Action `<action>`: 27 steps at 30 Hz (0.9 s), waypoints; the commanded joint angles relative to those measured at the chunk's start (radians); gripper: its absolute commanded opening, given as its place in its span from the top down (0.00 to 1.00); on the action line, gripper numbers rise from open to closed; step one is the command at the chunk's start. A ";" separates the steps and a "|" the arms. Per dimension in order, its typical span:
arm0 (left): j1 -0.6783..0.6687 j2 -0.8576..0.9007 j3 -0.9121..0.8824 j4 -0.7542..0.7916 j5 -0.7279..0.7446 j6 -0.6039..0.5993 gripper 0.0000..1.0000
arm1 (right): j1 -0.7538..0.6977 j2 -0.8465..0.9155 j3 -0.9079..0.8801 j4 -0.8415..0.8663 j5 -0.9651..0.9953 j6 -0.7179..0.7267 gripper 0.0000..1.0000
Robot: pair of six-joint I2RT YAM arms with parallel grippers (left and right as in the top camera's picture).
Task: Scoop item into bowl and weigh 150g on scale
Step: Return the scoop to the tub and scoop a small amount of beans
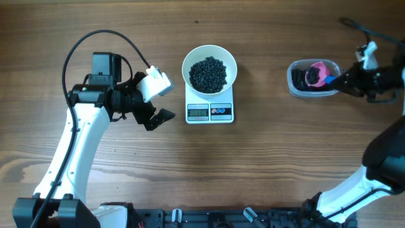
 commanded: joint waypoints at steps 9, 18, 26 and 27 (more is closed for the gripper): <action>0.005 -0.016 -0.004 0.000 0.023 0.016 0.00 | -0.016 0.012 0.004 -0.033 -0.432 -0.102 0.96; 0.005 -0.016 -0.004 0.000 0.023 0.016 0.00 | 0.237 0.012 0.005 0.080 -0.537 0.014 0.96; 0.005 -0.016 -0.004 0.000 0.023 0.016 0.00 | 0.557 0.010 0.135 0.200 -0.246 0.228 0.96; 0.005 -0.016 -0.004 0.000 0.023 0.016 0.00 | 0.609 0.010 0.177 0.180 -0.122 0.244 0.96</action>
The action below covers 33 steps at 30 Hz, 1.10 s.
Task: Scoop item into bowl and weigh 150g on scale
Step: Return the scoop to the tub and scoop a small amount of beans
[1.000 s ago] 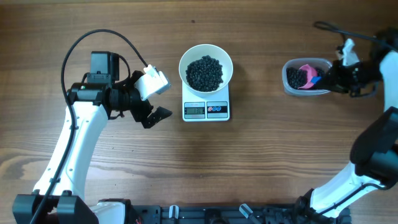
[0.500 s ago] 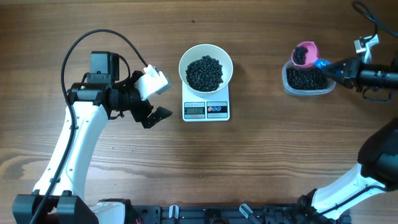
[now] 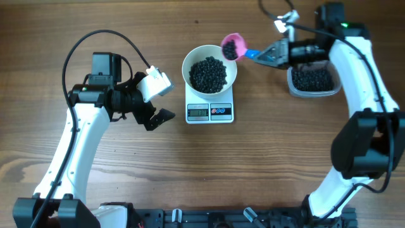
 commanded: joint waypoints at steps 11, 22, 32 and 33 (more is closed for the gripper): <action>0.005 -0.016 -0.004 0.000 0.023 0.016 0.00 | 0.493 0.005 0.179 -0.046 1.141 -0.063 0.96; 0.005 -0.016 -0.004 0.000 0.023 0.016 0.00 | 0.404 -0.044 0.203 -0.020 0.883 -0.040 0.96; 0.005 -0.016 -0.004 0.000 0.023 0.016 0.00 | -0.085 -0.186 0.214 -0.175 0.726 -0.006 0.96; 0.005 -0.016 -0.004 0.000 0.023 0.016 0.00 | -0.125 -0.186 0.210 -0.196 0.741 -0.014 0.96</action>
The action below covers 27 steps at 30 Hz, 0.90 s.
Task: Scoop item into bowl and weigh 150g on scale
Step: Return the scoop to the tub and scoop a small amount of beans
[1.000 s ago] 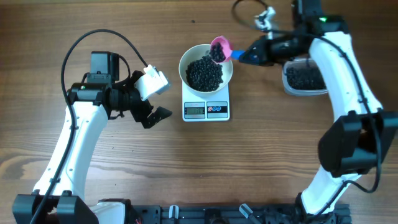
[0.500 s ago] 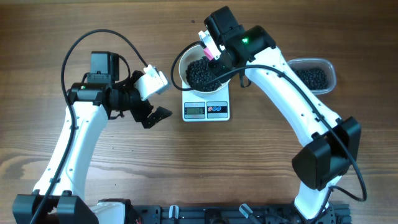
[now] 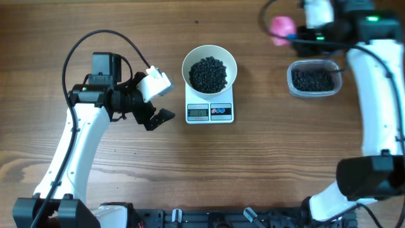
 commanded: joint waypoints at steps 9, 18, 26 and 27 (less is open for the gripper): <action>0.005 -0.016 -0.004 0.000 0.023 0.016 0.00 | -0.216 0.041 -0.028 -0.126 0.159 -0.068 0.96; 0.005 -0.016 -0.004 0.000 0.023 0.016 0.00 | -0.216 0.130 -0.223 -0.054 0.202 -0.092 0.96; 0.005 -0.016 -0.004 0.000 0.023 0.016 0.00 | -0.212 0.163 -0.294 -0.025 0.061 -0.095 0.96; 0.005 -0.016 -0.004 0.000 0.023 0.016 0.00 | -0.212 0.163 -0.298 -0.029 0.045 -0.097 0.96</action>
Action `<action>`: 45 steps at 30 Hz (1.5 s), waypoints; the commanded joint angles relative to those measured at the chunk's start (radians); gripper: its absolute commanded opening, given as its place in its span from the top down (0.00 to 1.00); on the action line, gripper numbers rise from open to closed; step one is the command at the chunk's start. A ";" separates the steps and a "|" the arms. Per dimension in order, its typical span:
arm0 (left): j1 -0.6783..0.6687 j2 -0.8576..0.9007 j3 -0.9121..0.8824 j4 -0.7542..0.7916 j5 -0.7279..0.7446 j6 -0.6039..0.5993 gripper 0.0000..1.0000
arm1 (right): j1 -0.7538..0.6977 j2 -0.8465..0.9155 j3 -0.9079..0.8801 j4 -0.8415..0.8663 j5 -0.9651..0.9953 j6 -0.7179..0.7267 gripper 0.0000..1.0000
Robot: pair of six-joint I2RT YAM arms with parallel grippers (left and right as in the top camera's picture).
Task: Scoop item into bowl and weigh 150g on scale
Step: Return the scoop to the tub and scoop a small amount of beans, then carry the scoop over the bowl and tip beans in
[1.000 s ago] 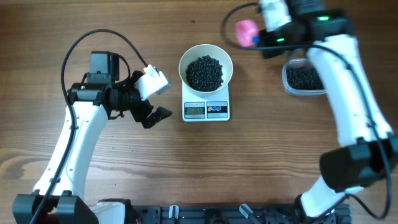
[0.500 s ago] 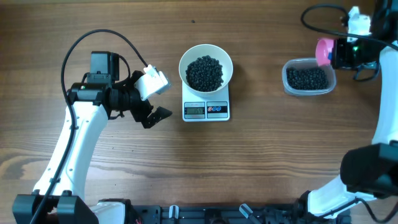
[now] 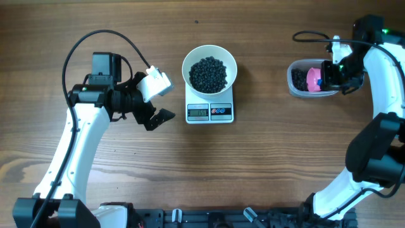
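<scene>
A white bowl (image 3: 209,71) heaped with small black beans stands on a white digital scale (image 3: 209,111) at the table's middle. To the right, a clear tub (image 3: 299,81) holds more black beans. My right gripper (image 3: 326,77) is shut on a pink scoop (image 3: 313,78), whose cup sits down in the tub. My left gripper (image 3: 158,98) hangs open left of the scale, holding nothing. The scale's display is too small to read.
A black cable (image 3: 101,38) loops over the left arm. The right arm (image 3: 380,63) arches in from the right edge over the tub. Bare wooden tabletop (image 3: 209,171) lies in front of the scale.
My right gripper has moved the pink scoop from the back of the table, above and left of the tub, down into the tub. The left arm has not moved.
First the scoop lay in the tub with my right gripper on its handle. Then it was held at the bowl's right rim, loaded with beans. Later it was at the table's back, away from the bowl. Now it is in the tub again.
</scene>
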 commanded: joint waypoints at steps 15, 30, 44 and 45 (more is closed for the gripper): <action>0.005 -0.016 -0.004 0.000 0.023 0.016 0.00 | -0.156 0.027 -0.014 -0.044 -0.299 -0.050 0.96; 0.005 -0.016 -0.004 0.000 0.023 0.016 0.00 | -0.006 -0.167 0.022 0.052 0.080 0.100 0.96; 0.005 -0.016 -0.004 0.000 0.023 0.016 0.00 | 0.264 -0.238 -0.009 0.081 0.433 0.119 0.96; 0.005 -0.016 -0.004 0.000 0.023 0.016 0.00 | 0.264 -0.238 -0.006 0.089 0.405 0.114 0.96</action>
